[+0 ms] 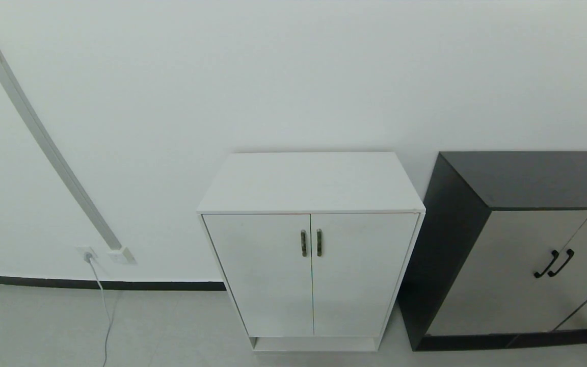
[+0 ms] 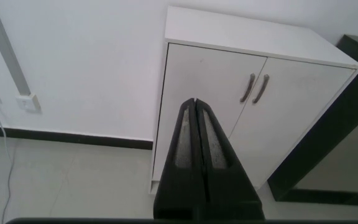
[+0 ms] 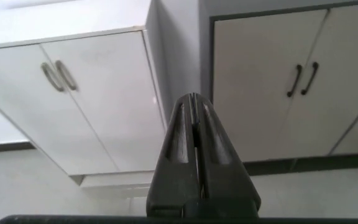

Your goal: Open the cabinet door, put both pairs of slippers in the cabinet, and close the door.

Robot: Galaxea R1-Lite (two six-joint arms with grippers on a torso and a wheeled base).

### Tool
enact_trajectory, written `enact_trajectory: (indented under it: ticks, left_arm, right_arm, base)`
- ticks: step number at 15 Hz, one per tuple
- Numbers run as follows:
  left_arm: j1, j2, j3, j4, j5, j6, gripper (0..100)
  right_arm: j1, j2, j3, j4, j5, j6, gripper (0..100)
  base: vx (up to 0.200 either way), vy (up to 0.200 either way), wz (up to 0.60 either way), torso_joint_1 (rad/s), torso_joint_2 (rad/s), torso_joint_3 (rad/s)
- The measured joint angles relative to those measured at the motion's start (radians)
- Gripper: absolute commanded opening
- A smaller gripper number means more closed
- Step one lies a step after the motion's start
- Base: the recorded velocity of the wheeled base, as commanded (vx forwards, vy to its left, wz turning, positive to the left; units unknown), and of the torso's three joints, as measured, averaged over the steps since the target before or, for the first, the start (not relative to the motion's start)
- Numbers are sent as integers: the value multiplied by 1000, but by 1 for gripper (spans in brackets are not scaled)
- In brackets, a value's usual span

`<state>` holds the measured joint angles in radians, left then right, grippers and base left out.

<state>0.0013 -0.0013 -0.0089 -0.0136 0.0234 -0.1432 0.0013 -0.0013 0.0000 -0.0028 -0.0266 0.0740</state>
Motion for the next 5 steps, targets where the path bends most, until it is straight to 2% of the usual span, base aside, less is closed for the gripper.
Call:
enact_trajectory:
  ticks: [5]
  left_arm:
    - [0, 0, 0, 0, 21, -17, 0]
  right_arm:
    - [0, -1, 0, 0, -23, 0, 0]
  base:
    - [0, 0, 0, 0, 0, 0]
